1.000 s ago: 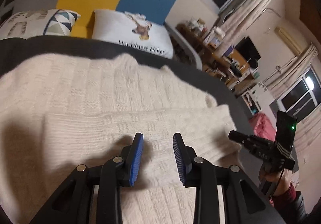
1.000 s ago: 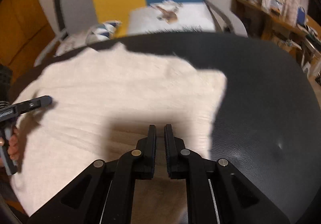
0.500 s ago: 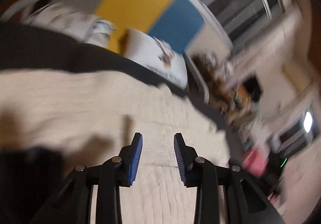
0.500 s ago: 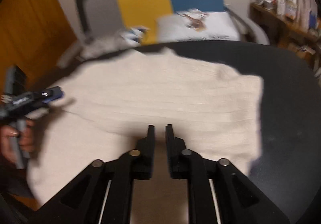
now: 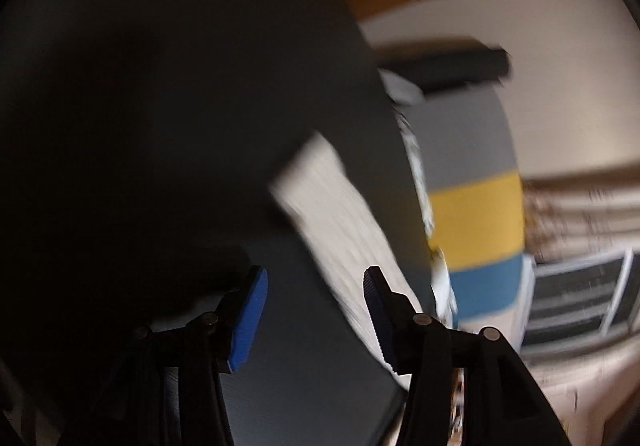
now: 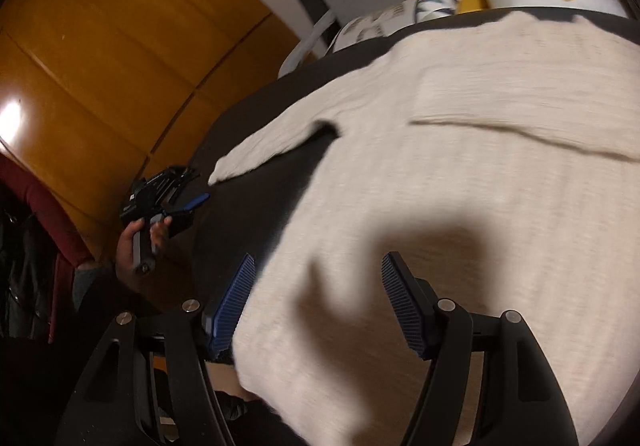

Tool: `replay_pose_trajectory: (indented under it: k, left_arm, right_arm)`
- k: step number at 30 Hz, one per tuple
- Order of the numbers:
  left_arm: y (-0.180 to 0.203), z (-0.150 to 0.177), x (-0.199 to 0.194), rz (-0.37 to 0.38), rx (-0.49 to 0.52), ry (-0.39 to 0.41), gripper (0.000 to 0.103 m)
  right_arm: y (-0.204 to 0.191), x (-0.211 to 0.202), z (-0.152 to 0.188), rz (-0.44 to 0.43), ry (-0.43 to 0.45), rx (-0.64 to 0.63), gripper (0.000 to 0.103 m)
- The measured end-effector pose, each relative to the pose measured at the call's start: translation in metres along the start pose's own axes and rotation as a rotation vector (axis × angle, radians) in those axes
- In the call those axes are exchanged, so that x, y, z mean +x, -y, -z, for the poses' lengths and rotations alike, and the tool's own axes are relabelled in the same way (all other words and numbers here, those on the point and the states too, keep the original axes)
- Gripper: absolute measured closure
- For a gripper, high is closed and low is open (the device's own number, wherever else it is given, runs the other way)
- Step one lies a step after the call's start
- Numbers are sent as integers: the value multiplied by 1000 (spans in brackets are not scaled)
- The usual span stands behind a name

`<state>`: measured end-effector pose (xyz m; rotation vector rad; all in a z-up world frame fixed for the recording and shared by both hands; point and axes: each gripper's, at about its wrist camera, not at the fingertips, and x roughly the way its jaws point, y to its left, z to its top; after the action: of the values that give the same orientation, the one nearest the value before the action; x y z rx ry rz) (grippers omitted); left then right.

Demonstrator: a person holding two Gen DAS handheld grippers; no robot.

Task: Fold clothes
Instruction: 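Grasp the sweater edge with the left tool and lift it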

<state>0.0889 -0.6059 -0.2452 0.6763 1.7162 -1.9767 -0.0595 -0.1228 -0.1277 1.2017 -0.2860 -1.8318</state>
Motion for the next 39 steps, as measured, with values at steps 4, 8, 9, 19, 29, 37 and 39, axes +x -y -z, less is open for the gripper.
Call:
replay_pose_trajectory:
  k: [4,8,9,19,29,37,39]
  left_arm:
    - [-1,-13,8,24,-19,-17,49]
    - [9,-21,23,27,-17,-15,45]
    - [13,-23,28,27,-16,-15,45]
    - [26,-35,64,22,-15,-4,60]
    - [66,-20,58,150,101,53,98]
    - [196,54,65,375,310,-65,98]
    - [233,86,71,433,362,-117,98]
  right_arm:
    - [-13,8,0,10,-10,-5,33]
    - [-14,18,-5,29,-27,4,33]
    - [-16,19,-5,31,-32,2,33]
    - [-16,21,-9,74,-34,-6,32]
    - [15,3,-14,167,31,82,32]
    - [55,-30,-15,178,124,242,32]
    - [69,-41,-15,173,152,293,32]
